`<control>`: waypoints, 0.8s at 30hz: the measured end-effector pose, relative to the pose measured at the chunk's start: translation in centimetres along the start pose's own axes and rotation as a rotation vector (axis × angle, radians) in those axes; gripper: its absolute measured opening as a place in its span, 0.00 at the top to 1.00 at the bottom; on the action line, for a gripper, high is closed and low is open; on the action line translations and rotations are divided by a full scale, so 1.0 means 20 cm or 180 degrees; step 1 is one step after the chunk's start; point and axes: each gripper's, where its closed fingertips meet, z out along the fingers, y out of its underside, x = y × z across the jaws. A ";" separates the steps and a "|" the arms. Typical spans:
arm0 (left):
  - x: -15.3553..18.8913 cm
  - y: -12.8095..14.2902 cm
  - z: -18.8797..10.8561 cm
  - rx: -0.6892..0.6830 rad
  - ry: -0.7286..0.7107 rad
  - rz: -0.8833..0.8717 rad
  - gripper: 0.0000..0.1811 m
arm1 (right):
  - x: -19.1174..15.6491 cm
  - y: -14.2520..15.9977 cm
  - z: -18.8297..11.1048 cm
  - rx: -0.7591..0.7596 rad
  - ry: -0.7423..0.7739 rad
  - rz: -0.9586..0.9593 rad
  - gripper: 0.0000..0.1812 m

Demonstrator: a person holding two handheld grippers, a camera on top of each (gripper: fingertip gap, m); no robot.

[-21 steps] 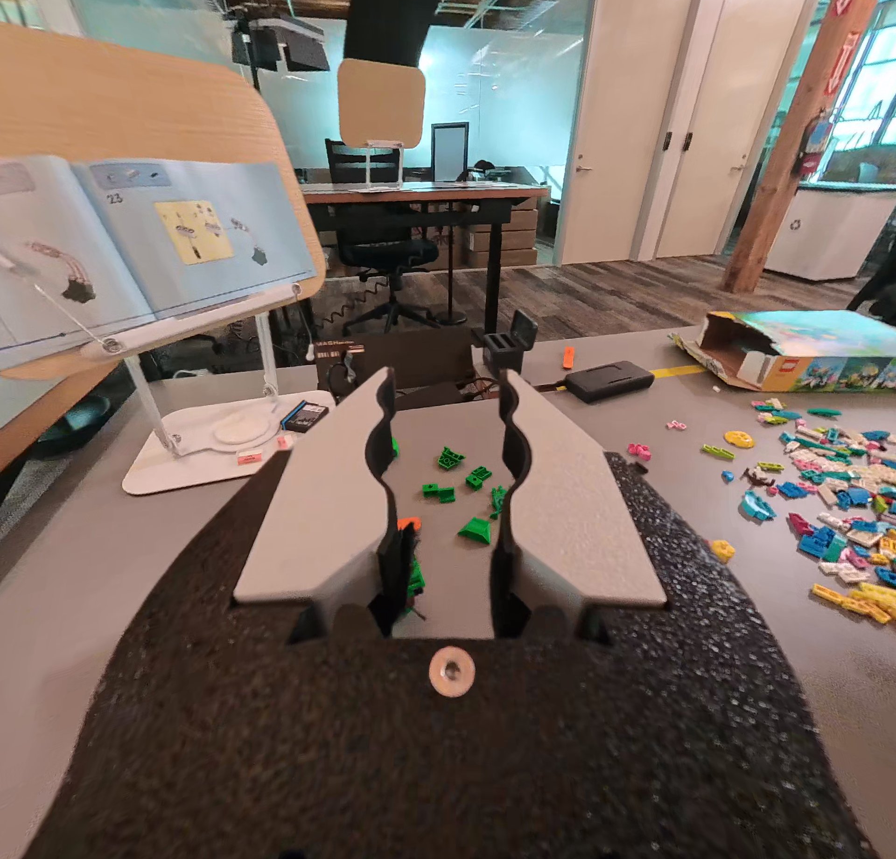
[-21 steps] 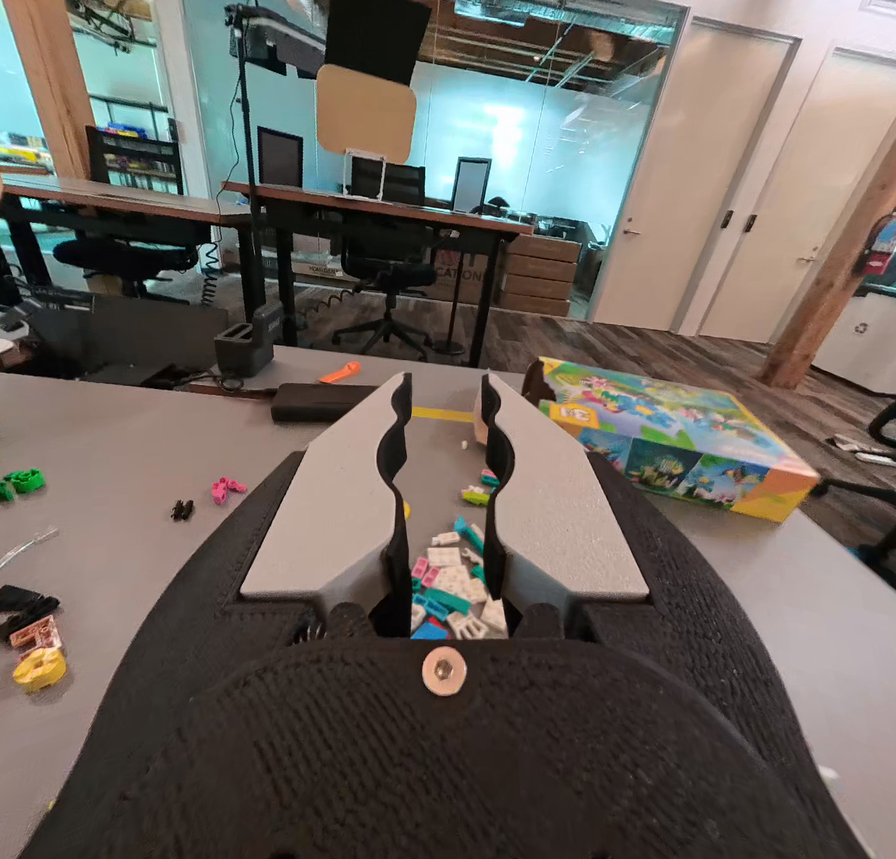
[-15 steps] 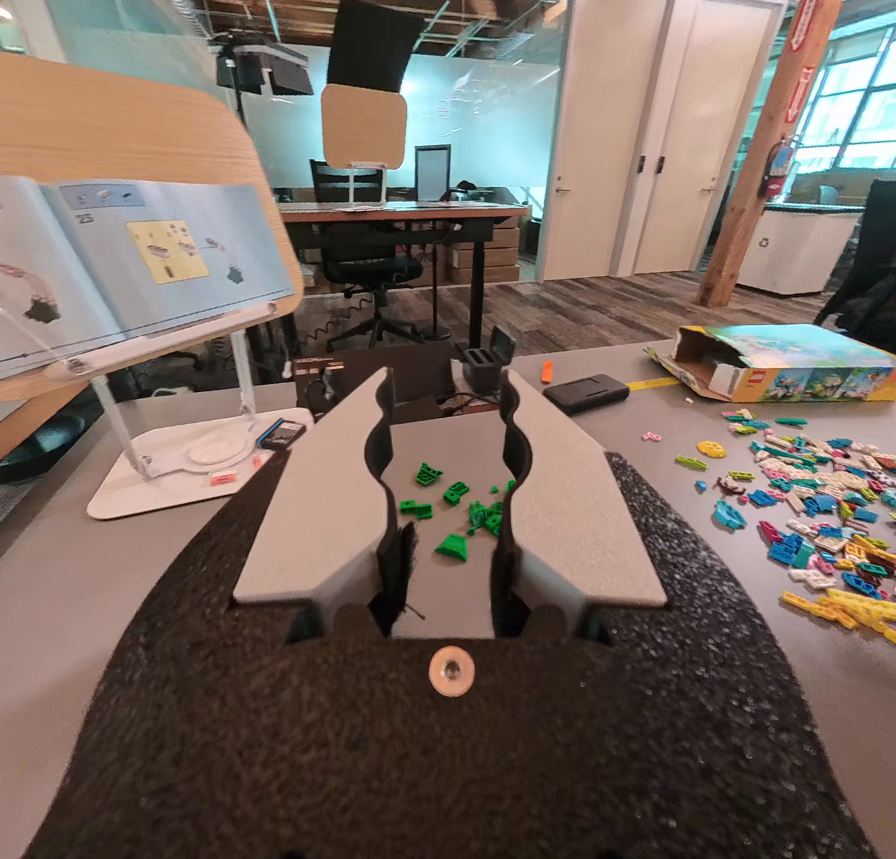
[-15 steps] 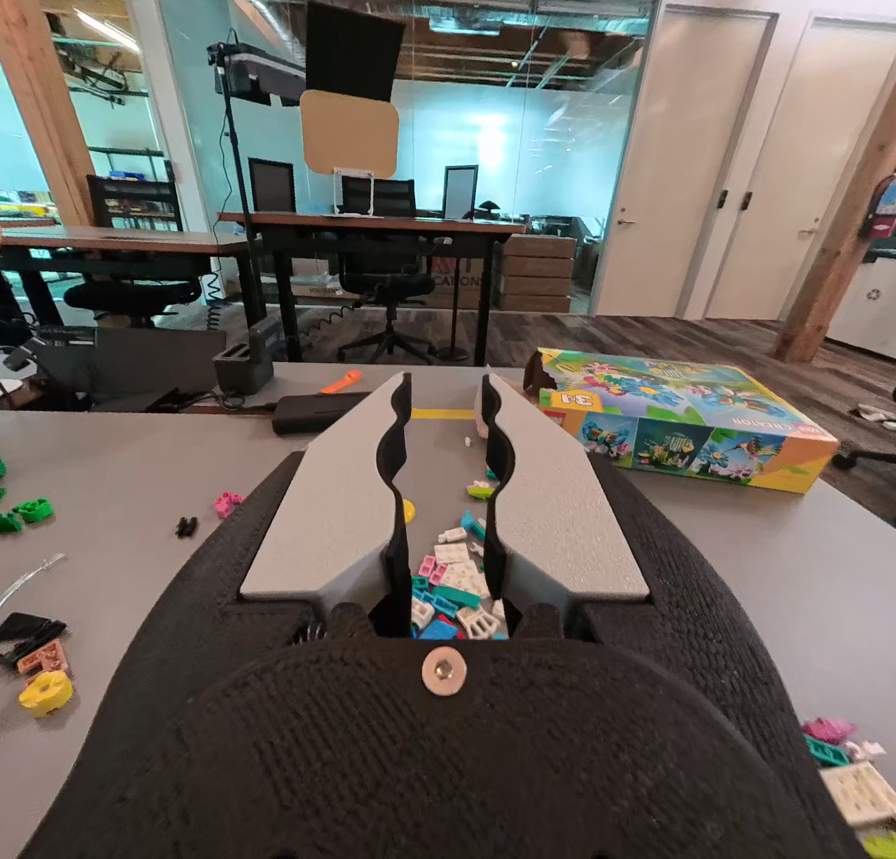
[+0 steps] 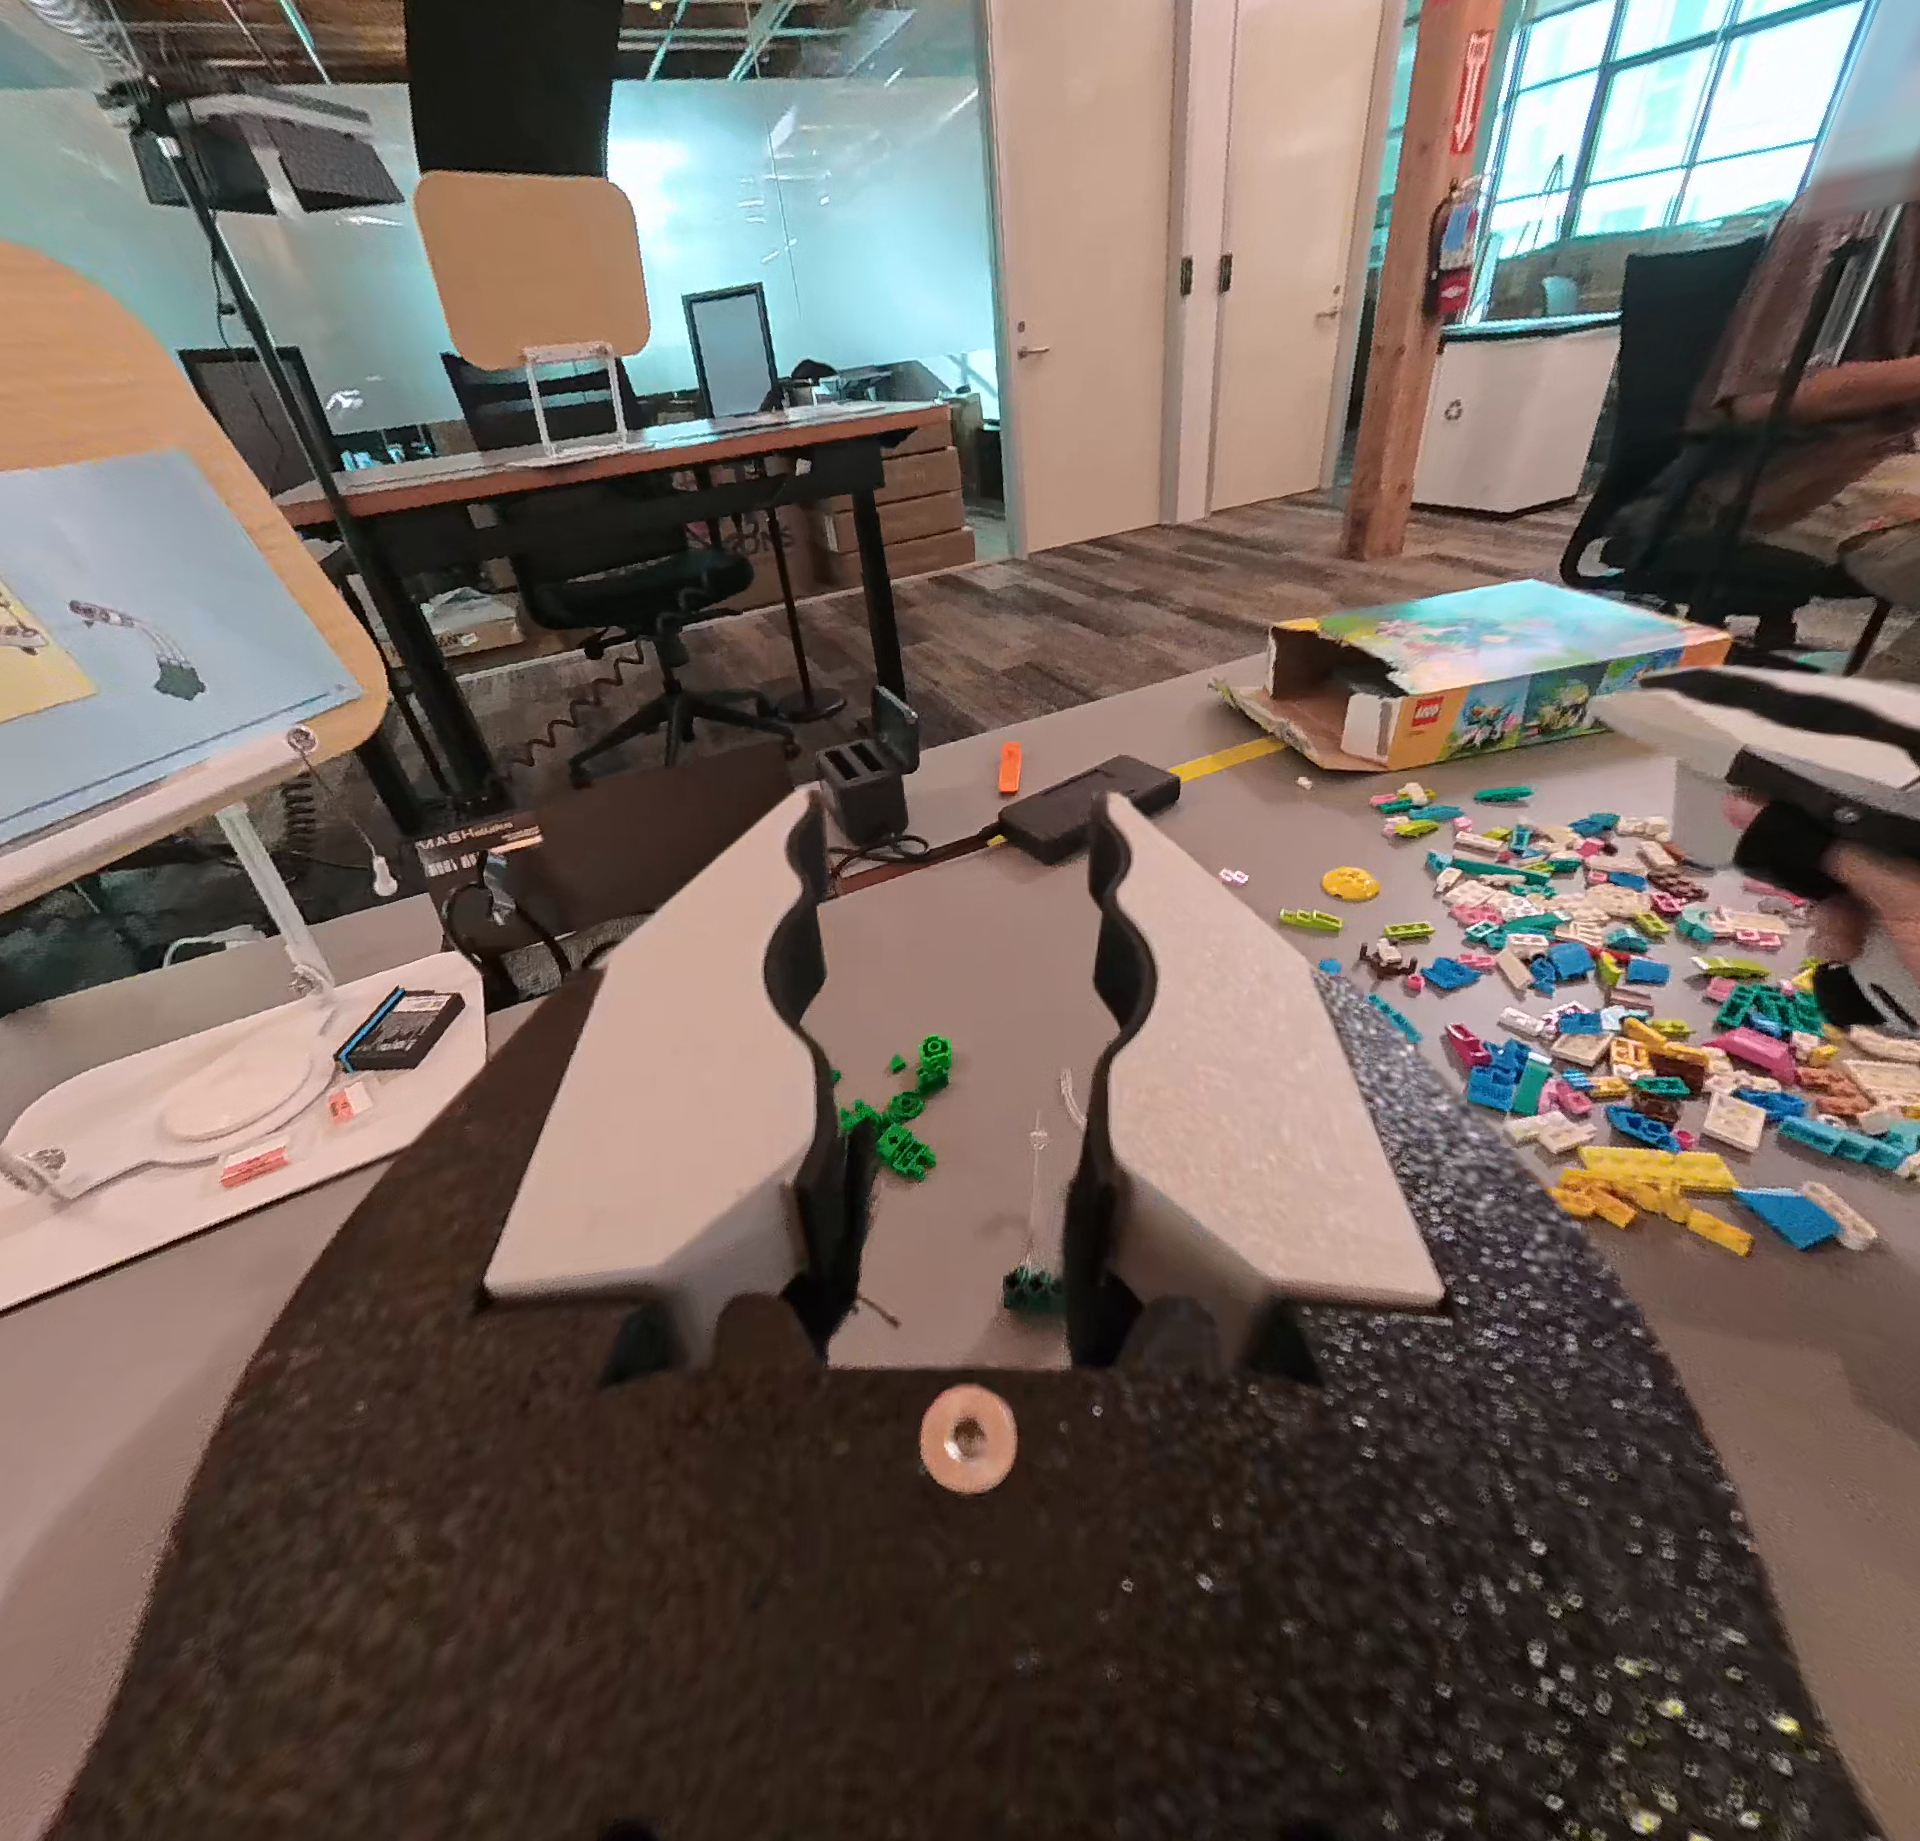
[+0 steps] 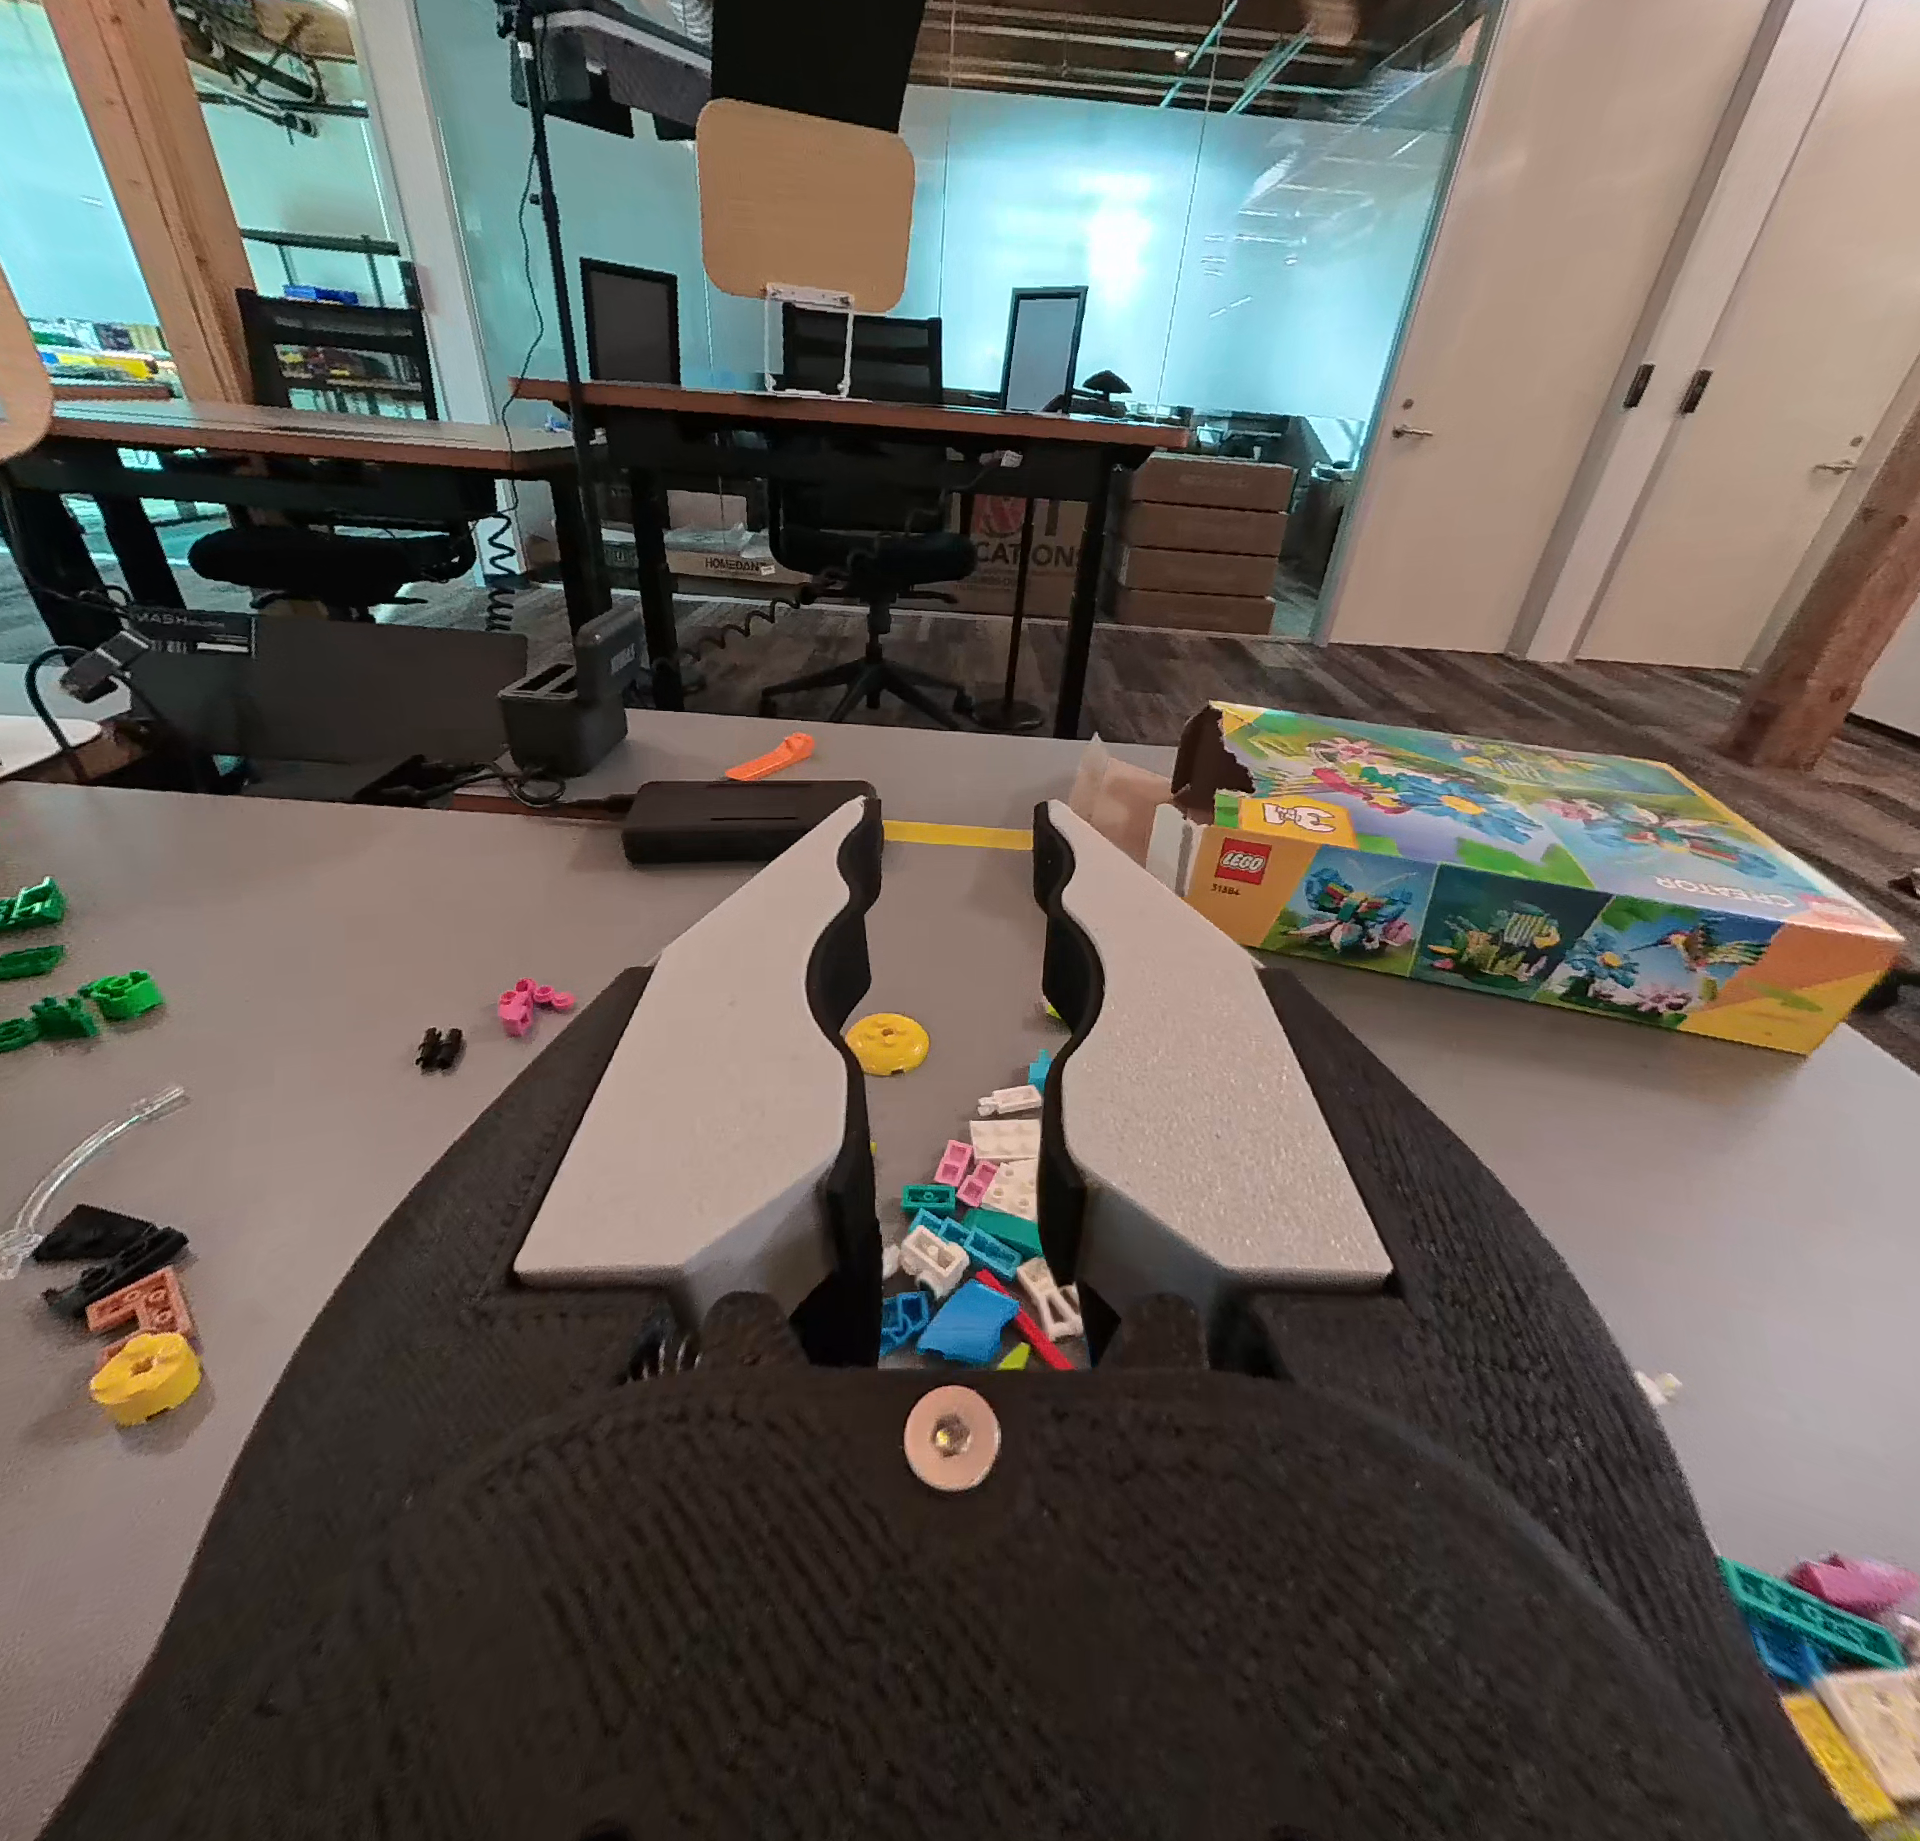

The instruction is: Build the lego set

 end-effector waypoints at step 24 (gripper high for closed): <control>-0.60 0.72 -0.03 -0.1376 0.1115 0.0577 0.54 | -0.12 0.05 0.04 -0.0022 -0.0266 -0.0088 0.84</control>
